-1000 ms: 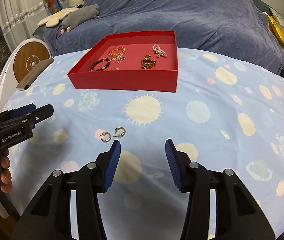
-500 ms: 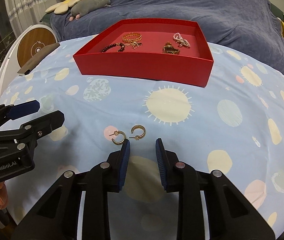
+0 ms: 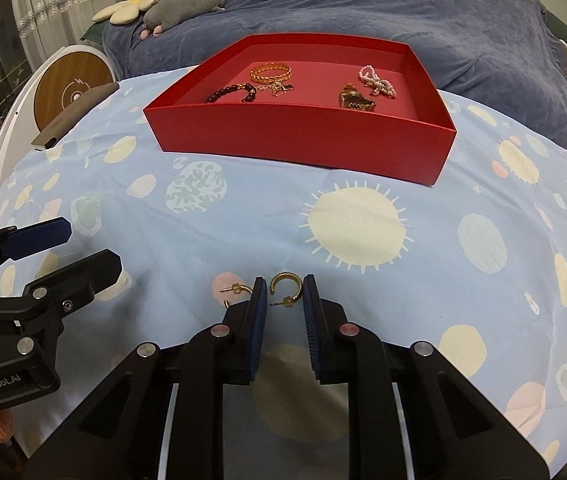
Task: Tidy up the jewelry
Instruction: 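Move the right gripper to a gold hoop earring and close it, then grasp the other hoop earring with the left gripper while the right gripper holds its earring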
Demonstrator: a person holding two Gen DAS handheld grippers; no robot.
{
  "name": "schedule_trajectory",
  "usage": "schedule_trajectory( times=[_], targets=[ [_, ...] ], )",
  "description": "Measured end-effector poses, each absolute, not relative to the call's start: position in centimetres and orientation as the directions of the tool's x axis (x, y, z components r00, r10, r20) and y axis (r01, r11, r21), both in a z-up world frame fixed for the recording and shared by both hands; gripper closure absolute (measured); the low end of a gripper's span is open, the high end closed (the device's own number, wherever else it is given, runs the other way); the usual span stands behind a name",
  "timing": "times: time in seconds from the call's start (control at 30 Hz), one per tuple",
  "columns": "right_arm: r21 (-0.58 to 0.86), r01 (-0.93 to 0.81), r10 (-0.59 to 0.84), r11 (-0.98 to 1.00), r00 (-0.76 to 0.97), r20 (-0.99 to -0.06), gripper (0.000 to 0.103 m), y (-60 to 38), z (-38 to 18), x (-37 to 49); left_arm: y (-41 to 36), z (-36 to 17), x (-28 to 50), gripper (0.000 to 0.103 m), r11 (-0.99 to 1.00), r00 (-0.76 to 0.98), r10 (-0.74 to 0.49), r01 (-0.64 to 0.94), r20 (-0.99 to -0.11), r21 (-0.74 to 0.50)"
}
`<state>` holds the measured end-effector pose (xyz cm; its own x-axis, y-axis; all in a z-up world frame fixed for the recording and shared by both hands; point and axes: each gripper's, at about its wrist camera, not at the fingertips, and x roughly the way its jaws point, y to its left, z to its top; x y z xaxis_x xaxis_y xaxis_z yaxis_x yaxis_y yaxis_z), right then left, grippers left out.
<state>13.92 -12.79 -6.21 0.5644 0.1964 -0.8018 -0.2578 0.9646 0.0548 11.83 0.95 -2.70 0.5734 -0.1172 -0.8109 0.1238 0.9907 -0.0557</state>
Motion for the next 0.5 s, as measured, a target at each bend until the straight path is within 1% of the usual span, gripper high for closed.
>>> schedule_trajectory(
  times=[0.23, 0.5],
  targets=[
    [0.079, -0.24, 0.205, 0.968, 0.562, -0.801, 0.087, -13.5, -6.0, 13.8, 0.7, -2.7, 11.7, 0.034, 0.987, 0.568, -0.144, 0.145, -0.811, -0.074],
    [0.097, -0.212, 0.204, 0.972, 0.574, -0.793, 0.087, -15.8, -4.7, 12.6, -2.0, -3.1, 11.8, 0.034, 0.979, 0.56, -0.167, 0.194, -0.811, -0.068]
  ],
)
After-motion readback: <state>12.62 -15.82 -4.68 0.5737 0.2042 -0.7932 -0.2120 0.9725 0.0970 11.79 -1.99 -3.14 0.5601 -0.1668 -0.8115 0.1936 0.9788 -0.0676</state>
